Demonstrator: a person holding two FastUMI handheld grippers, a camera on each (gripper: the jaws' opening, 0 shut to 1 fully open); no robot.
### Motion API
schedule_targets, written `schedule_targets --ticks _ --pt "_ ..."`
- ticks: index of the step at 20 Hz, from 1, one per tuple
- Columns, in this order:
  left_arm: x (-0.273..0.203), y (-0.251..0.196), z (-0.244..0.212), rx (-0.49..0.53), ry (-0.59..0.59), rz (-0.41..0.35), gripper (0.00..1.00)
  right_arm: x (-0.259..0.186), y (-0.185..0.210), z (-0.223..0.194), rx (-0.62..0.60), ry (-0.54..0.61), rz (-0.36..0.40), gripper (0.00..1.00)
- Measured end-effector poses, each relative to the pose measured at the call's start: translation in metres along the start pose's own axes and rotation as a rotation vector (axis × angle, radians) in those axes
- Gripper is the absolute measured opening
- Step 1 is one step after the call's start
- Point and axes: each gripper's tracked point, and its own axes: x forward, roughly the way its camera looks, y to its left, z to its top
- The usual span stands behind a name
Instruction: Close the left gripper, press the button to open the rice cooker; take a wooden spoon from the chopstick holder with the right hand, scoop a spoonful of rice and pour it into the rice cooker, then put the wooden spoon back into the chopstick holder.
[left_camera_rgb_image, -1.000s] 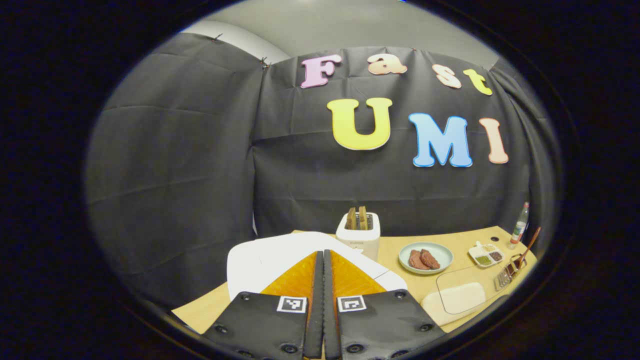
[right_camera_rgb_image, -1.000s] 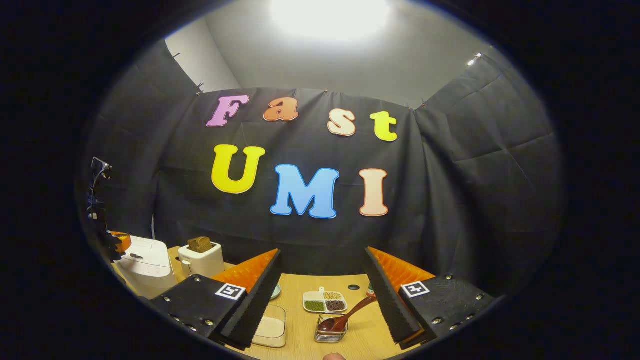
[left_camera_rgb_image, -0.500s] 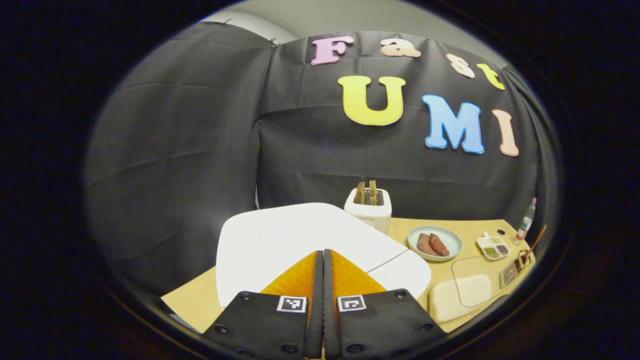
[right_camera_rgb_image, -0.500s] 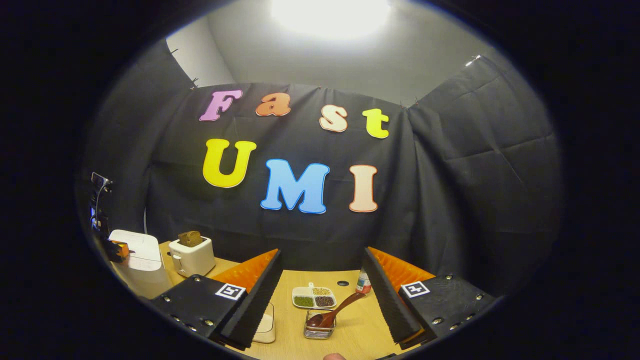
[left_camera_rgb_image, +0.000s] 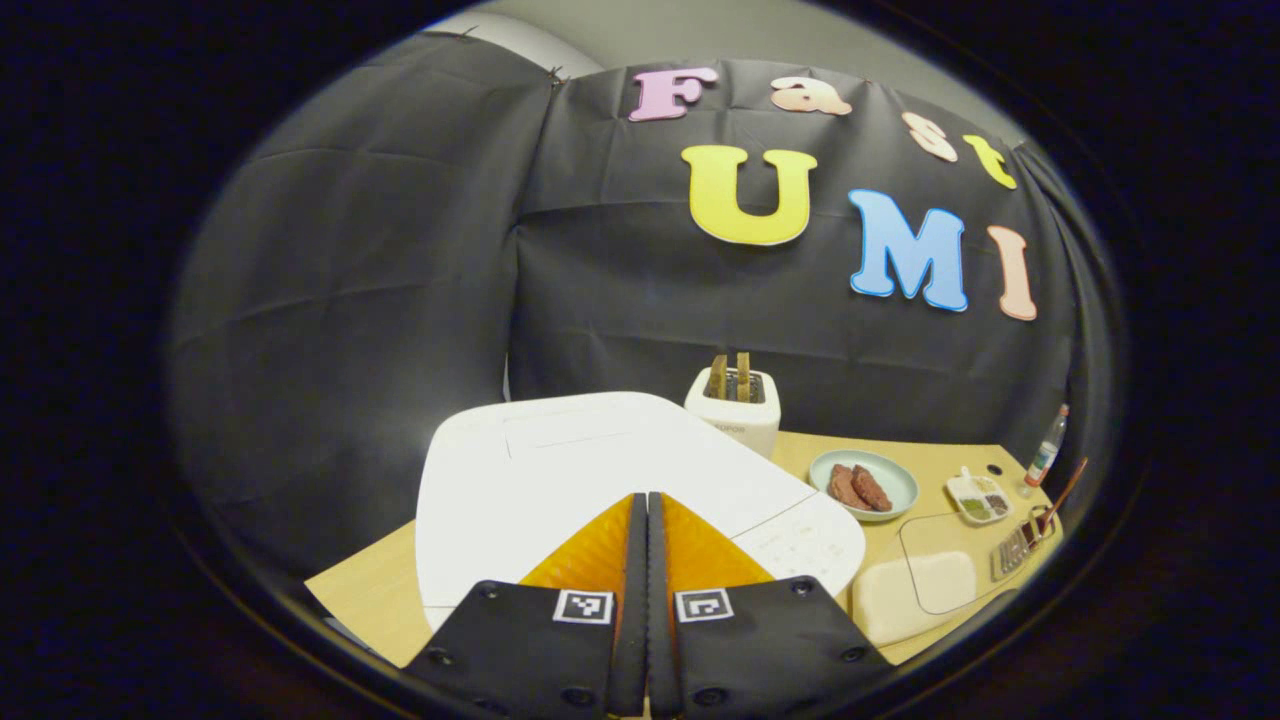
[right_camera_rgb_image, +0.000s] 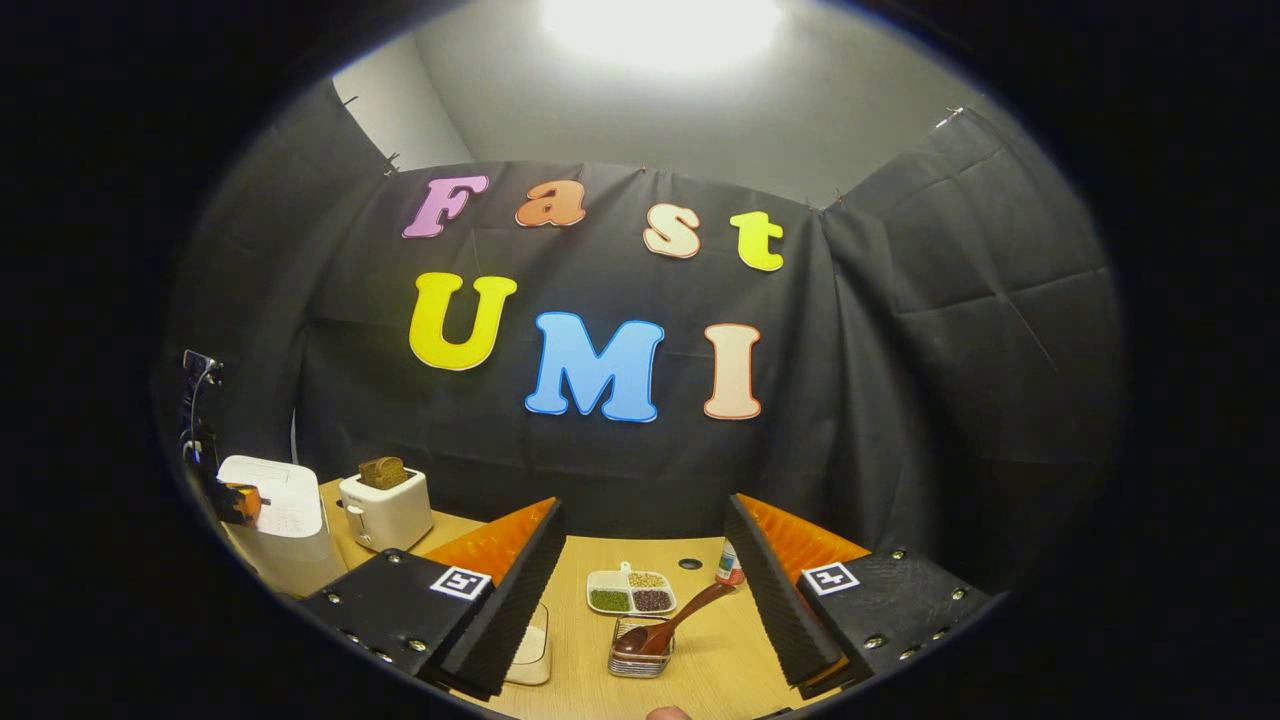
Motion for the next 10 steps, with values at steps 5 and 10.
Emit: schedule_targets --ticks 5,10 --pt "-0.007 0.000 0.024 0.060 -0.023 0.040 0.09 0.009 -0.001 0.005 -0.002 -0.022 0.025 0.98" --pt "-0.029 0.007 0.093 0.070 -0.170 0.079 0.11 0.021 -0.008 0.005 0.022 -0.029 0.037 0.98"
